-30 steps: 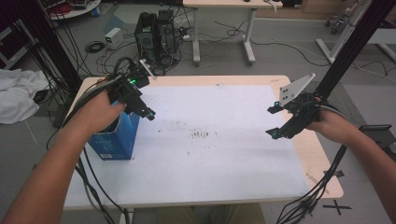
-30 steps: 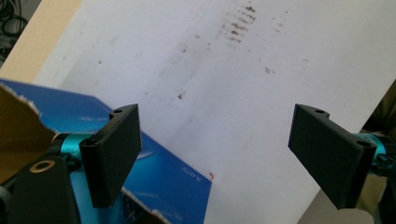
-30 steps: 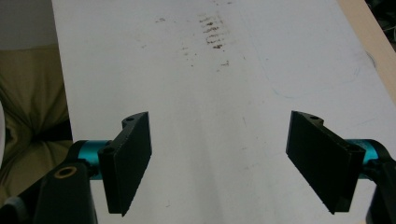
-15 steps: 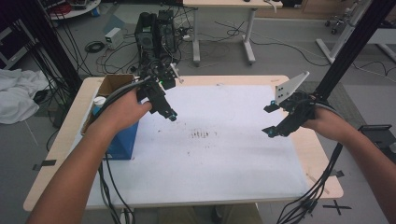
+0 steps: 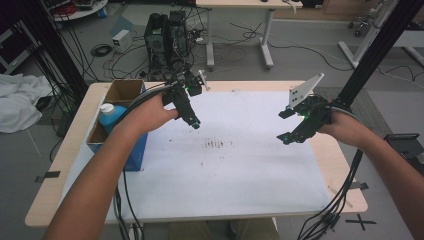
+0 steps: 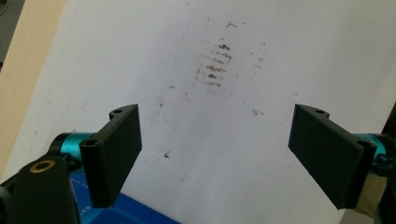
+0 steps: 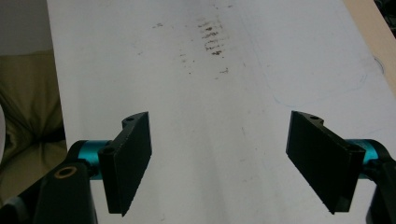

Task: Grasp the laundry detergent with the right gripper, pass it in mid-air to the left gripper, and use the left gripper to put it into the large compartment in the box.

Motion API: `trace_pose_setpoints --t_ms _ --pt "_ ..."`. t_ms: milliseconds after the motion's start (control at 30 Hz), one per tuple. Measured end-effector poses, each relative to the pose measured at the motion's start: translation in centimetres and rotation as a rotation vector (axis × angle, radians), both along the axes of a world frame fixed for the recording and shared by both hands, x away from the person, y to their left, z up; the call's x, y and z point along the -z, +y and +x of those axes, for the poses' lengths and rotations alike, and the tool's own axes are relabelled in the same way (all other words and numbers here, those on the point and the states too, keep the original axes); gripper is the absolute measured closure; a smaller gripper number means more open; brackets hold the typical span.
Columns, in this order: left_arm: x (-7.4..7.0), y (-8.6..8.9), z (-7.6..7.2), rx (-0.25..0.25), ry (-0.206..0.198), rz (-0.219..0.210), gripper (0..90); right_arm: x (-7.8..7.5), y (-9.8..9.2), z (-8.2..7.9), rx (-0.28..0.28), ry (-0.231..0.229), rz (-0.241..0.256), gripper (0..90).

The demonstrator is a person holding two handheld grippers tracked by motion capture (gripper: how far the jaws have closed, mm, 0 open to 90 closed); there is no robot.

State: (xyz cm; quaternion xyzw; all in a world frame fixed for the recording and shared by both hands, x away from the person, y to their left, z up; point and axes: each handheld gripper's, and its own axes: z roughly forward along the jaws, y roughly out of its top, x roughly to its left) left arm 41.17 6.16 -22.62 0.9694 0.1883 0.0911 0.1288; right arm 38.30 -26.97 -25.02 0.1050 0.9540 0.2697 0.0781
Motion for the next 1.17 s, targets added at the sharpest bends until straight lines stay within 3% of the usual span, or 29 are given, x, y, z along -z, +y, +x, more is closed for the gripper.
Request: trace_pose_setpoints --t_ms 367,533,667,700,1000,1167 --pt "0.13 -0.57 0.25 0.018 0.009 -0.013 17.4 -0.12 0.3 -0.01 0.003 0.004 -0.01 21.7" --pt "0.11 -0.49 0.11 0.003 -0.003 -0.023 17.4 -0.16 0.24 0.01 -0.004 0.0 -0.006 21.7" --pt "-0.02 -0.49 0.2 0.012 0.008 0.0 17.4 -0.15 0.24 -0.01 0.004 0.002 -0.008 21.7" --pt "0.08 -0.48 0.21 0.011 0.008 -0.014 17.4 -0.15 0.25 0.0 0.003 0.001 -0.007 21.7" --pt "-0.06 -0.46 0.21 0.011 0.008 0.0 17.4 -0.12 0.31 -0.02 -0.001 -0.001 -0.009 21.7" --pt "0.05 -0.42 0.21 0.008 0.008 -0.015 17.4 -0.15 0.31 -0.06 -0.002 0.0 -0.013 21.7"
